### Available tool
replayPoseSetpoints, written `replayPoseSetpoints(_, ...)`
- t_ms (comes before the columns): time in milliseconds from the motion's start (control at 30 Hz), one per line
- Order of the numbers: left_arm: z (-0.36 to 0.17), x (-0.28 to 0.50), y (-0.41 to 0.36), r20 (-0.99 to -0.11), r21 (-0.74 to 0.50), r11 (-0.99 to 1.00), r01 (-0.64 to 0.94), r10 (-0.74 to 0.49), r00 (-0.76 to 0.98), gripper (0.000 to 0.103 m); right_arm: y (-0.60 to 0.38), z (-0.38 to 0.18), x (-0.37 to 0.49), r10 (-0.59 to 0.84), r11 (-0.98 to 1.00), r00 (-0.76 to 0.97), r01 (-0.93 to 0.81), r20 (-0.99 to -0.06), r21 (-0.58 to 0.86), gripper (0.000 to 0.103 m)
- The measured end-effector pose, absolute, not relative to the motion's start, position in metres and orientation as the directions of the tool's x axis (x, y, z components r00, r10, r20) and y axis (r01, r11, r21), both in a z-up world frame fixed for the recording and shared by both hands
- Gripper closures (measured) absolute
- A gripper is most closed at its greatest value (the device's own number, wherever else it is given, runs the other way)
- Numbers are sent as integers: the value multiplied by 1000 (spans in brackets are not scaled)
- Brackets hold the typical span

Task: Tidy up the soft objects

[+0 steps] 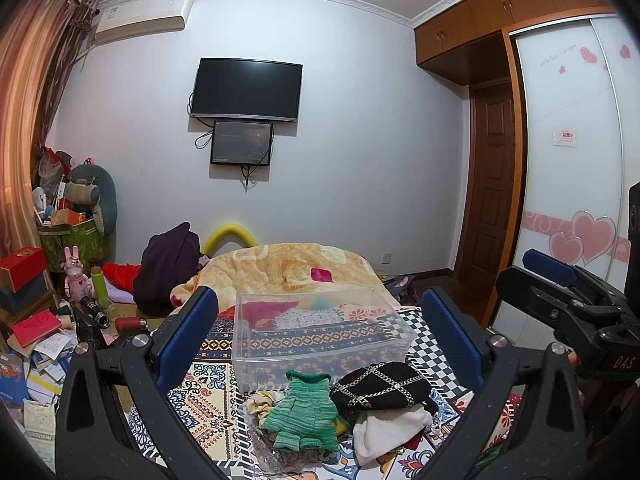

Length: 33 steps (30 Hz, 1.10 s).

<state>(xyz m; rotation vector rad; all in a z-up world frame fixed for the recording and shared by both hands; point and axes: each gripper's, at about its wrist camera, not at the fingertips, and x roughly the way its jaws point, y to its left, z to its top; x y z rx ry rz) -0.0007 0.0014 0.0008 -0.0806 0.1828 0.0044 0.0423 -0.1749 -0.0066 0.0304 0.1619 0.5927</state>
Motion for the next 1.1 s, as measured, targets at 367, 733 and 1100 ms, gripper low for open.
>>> replayPoseSetpoints(367,0,0,1,-187,-80,997,-12,-3,982,0,-174,-9,41,551,834,822,-547,-143,74,0)
replayPoseSetpoints(733,-42,32,14,-344,-93,996,-19,-14,939,0,-172,-44,67,520,849,810,-524,-271,66,0)
replayPoseSetpoints(1100,-104,66,21,-510,-114,993,-11,-50,859,12,-165,-103,99,521,832,711,-547,-473,93,0)
